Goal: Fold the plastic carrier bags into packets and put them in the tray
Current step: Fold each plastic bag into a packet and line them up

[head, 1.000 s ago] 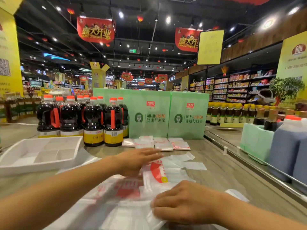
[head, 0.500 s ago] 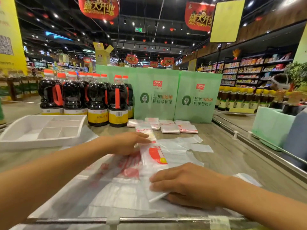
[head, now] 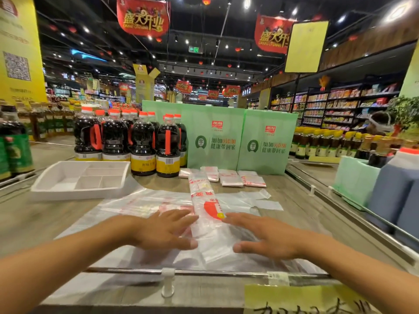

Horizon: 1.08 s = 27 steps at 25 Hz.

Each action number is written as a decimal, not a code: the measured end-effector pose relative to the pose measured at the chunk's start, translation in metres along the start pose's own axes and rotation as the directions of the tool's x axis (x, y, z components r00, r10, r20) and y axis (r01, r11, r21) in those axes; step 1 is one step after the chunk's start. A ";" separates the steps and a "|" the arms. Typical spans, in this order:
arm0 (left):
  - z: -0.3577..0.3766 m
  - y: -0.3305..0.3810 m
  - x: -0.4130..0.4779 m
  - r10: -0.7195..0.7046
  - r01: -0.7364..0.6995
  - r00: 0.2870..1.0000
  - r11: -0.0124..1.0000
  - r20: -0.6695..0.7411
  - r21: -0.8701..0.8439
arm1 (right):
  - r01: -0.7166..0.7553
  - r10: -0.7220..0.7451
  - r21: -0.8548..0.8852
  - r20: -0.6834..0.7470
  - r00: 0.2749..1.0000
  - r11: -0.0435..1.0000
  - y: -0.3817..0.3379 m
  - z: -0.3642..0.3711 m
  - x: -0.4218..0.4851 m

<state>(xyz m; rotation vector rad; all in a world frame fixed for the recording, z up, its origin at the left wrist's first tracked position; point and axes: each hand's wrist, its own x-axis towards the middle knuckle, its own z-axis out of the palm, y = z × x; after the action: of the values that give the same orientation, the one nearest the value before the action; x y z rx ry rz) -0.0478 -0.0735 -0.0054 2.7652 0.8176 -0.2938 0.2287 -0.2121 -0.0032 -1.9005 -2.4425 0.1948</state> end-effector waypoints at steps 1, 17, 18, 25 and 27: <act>0.003 0.002 0.003 -0.024 0.024 0.999 1.000 0.023 0.020 | -0.009 0.008 0.012 0.029 1.000 1.000 0.000 0.002 0.004; 0.011 -0.019 0.056 -0.022 0.025 0.986 1.000 -0.163 0.017 | -0.058 0.046 0.164 0.077 0.996 0.985 0.009 0.018 0.011; 0.011 -0.019 0.058 -0.011 0.014 0.978 1.000 -0.209 0.014 | -0.062 0.052 0.222 0.050 0.997 0.973 0.010 0.017 0.009; 0.009 -0.013 0.036 0.277 -0.372 0.823 0.923 -0.497 -0.101 | 0.017 -0.019 0.205 0.008 1.000 0.979 -0.001 0.011 -0.002; 0.005 -0.011 0.027 0.318 -0.404 0.841 0.908 -0.438 -0.115 | 0.017 -0.020 0.162 0.012 1.000 0.987 0.001 0.012 -0.001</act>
<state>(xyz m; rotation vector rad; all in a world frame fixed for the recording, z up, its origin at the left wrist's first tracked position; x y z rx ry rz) -0.0323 -0.0524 -0.0186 2.7384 0.3505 0.4358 0.2283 -0.2134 -0.0155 -1.8144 -2.3707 0.3942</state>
